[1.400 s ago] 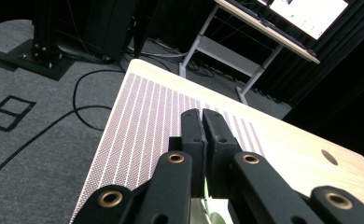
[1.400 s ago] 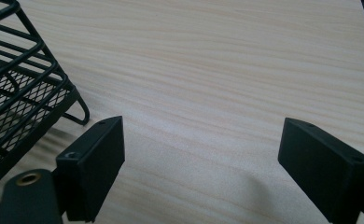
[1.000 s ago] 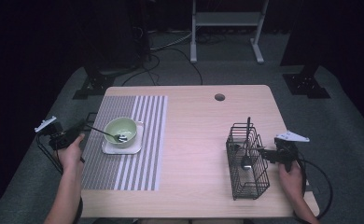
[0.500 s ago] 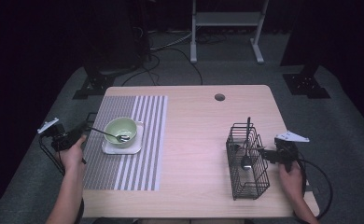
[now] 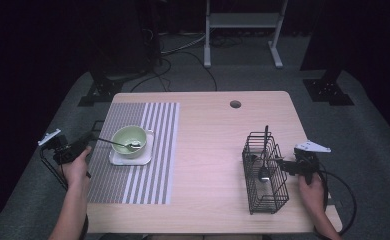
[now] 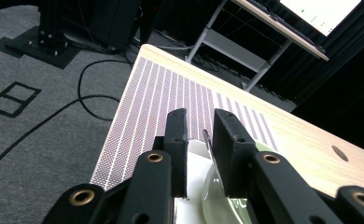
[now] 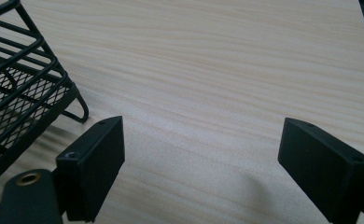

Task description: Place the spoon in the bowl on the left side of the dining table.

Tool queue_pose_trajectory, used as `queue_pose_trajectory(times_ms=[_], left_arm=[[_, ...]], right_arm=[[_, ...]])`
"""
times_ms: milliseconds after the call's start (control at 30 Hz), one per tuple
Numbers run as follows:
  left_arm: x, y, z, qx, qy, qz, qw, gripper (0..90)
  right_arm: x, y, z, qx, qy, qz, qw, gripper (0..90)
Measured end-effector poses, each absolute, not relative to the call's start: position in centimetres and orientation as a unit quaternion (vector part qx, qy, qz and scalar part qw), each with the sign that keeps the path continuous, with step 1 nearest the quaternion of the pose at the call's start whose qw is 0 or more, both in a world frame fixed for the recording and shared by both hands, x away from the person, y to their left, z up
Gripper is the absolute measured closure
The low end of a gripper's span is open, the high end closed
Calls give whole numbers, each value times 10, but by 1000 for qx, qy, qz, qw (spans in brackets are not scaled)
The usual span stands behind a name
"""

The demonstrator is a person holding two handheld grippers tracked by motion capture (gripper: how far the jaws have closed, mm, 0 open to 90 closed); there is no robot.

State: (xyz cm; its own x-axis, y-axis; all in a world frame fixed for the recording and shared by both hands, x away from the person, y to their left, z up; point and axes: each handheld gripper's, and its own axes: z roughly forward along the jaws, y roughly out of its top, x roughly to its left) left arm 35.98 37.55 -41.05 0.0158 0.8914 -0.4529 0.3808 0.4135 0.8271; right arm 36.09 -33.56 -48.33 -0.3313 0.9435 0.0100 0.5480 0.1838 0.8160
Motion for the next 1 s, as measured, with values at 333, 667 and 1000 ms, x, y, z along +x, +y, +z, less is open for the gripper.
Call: queue_pose_trajectory(times_ms=[333, 667, 1000], left_arm=[[352, 380, -411, 484, 658, 246, 522, 697], [343, 378, -415, 497, 652, 246, 518, 638], [337, 376, -420, 507, 646, 235, 520, 601]], right_arm=[[361, -335, -483, 515, 724, 375, 264, 136], [361, -335, -483, 515, 725, 374, 263, 136], [361, -335, -483, 515, 725, 374, 262, 136]])
